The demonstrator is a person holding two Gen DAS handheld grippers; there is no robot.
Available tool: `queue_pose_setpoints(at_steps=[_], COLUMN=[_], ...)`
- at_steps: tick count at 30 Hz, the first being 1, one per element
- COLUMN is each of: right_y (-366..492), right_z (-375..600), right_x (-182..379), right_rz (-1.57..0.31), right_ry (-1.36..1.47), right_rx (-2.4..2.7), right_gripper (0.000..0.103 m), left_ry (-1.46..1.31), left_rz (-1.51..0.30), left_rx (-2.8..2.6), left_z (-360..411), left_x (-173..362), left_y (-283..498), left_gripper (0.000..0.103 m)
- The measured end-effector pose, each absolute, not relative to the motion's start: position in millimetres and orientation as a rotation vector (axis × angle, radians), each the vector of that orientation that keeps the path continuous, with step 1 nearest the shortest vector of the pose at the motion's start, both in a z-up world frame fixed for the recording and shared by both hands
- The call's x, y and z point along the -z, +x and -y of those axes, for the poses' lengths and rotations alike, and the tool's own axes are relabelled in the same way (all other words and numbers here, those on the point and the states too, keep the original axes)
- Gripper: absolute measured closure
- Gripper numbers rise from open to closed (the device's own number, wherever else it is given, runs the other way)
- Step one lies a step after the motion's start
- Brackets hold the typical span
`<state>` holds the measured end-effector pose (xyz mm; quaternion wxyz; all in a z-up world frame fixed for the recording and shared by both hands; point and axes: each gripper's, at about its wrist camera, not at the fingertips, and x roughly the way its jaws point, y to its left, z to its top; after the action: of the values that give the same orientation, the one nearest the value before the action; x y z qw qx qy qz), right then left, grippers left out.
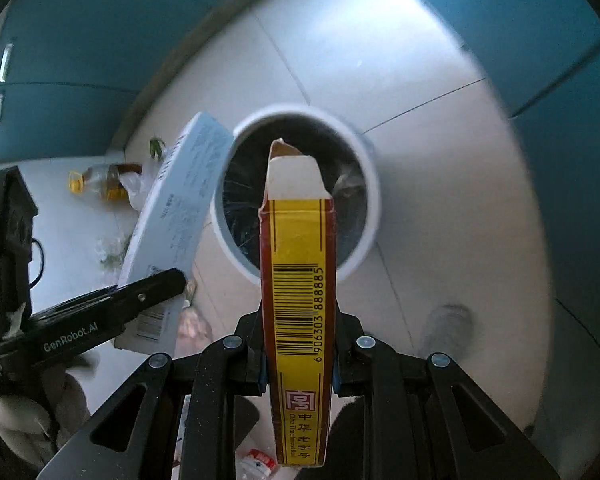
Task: Collect trash
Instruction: 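Open the left tool over the bin while the right tool releases the yellow box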
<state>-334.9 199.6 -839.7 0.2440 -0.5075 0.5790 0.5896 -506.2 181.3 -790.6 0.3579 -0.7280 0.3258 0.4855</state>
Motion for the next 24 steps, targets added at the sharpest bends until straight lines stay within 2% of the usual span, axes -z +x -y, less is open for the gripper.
queue_pose_setpoints(at_steps=[1, 2, 3, 4, 5, 6, 7, 8, 12, 13, 17, 19, 24], right_y=[-342.6, -340.8, -348.3, -357.5, -350.3, -352.2, -351.8, -352.8, -358.1, -360.1, -364.3, -363.9, -364.5], right_z=[-200.5, -214.8, -214.8, -211.3, -219.7, -233.0, -239.6, -240.5, -253.3, -255.5, -267.4, -267.9, -258.8], right_x=[856.0, 868.6, 883.5, 892.1, 898.9, 906.3, 912.8, 916.3, 910.0, 906.3, 888.5, 876.9, 845.3], right_rz=[-1.602, -1.617, -1.642, -1.638, -1.623, -1.615, -1.618, -1.621, -1.594, -1.582, -1.43, -1.31, -1.066], right_ry=[-1.391, -1.395, -1.405, -1.42, -1.43, -1.436, -1.437, -1.431, -1.404, -1.4, -1.41, -1.442, -1.516], right_rx=[-1.616, -1.613, -1.616, -1.616, -1.612, -1.606, -1.601, -1.603, -1.612, -1.614, -1.616, -1.622, -1.613], right_gripper=[0.08, 0.08, 0.08, 0.075, 0.067, 0.049, 0.039, 0.037, 0.025, 0.025, 0.016, 0.0, 0.0], left_ry=[-1.895, -1.894, -1.884, -1.871, -1.86, -1.841, -1.827, -1.805, -1.674, -1.633, -1.582, -1.583, -1.577], left_rz=[-0.81, -0.805, -0.811, -0.811, -0.815, -0.824, -0.835, -0.851, -0.91, -0.921, -0.957, -0.957, -0.953], left_rx=[-1.25, -1.262, -1.293, -1.323, -1.353, -1.389, -1.414, -1.451, -1.619, -1.666, -1.749, -1.769, -1.771], left_z=[-178.9, -175.2, -171.7, -167.4, -164.3, -160.1, -159.4, -153.8, -139.2, -133.8, -128.7, -122.5, -113.0], left_x=[798.9, 802.1, 805.0, 805.1, 803.4, 800.4, 798.8, 795.6, 777.0, 769.7, 761.2, 753.8, 727.7], left_y=[-511.2, -515.5, -520.2, -523.9, -525.9, -528.0, -529.2, -531.6, -534.3, -534.2, -539.7, -537.6, -530.1], left_gripper=[0.064, 0.049, 0.03, 0.023, 0.017, 0.01, 0.006, 0.001, 0.0, 0.0, 0.0, 0.0, 0.001])
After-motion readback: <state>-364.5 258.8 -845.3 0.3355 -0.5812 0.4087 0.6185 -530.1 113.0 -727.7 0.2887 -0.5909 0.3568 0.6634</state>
